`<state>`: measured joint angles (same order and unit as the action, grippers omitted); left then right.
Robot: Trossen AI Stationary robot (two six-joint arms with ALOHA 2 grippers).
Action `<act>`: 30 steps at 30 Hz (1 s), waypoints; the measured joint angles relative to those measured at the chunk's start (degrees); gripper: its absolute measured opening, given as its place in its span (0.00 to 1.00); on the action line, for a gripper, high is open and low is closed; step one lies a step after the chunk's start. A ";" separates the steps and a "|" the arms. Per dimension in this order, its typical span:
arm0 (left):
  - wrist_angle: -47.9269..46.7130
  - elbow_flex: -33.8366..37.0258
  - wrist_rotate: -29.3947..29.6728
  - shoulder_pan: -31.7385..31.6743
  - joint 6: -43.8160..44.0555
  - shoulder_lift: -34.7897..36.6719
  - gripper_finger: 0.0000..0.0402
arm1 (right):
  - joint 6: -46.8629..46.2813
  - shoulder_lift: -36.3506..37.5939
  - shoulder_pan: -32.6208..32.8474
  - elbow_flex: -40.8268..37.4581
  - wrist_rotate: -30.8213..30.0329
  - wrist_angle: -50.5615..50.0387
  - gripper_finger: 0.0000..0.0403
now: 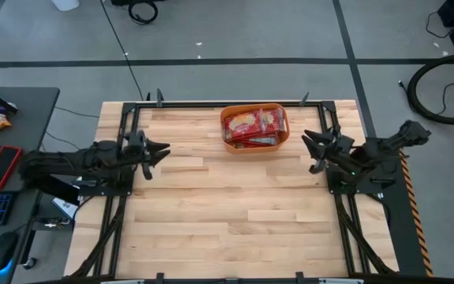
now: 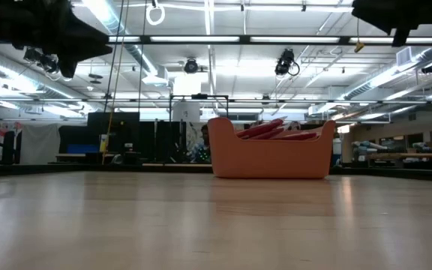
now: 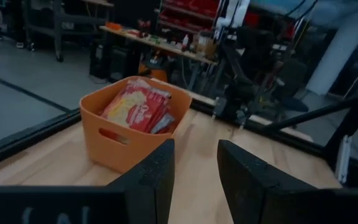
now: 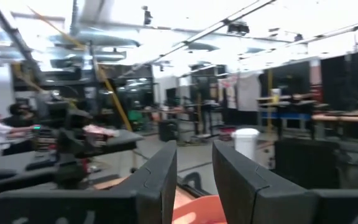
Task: Sort popcorn bags into baskets
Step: Return to Home Position
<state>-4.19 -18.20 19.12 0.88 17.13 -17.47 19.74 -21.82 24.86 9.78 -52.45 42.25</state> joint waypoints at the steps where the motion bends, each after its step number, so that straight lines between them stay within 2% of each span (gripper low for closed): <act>1: 1.29 1.11 0.14 0.41 0.22 0.64 0.31 | 0.31 1.21 1.08 0.02 0.00 -1.04 0.27; 10: 7.91 9.39 0.19 3.63 1.72 4.76 0.31 | 2.34 10.76 8.23 0.04 -0.03 -11.55 0.27; 19: 8.80 12.98 0.18 7.04 -1.57 6.81 0.31 | 3.60 21.43 16.99 0.07 1.27 -22.08 0.27; 28: 12.59 17.35 0.17 7.52 -6.83 6.66 0.31 | -8.59 21.72 25.32 0.13 -11.05 -28.03 0.27; 30: 12.85 17.70 0.11 7.70 -9.16 6.67 0.31 | -9.69 21.72 26.96 0.13 -12.12 -29.24 0.27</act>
<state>8.66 -0.49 19.23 8.58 7.97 -10.80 10.05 -0.10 51.81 9.91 -64.58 13.01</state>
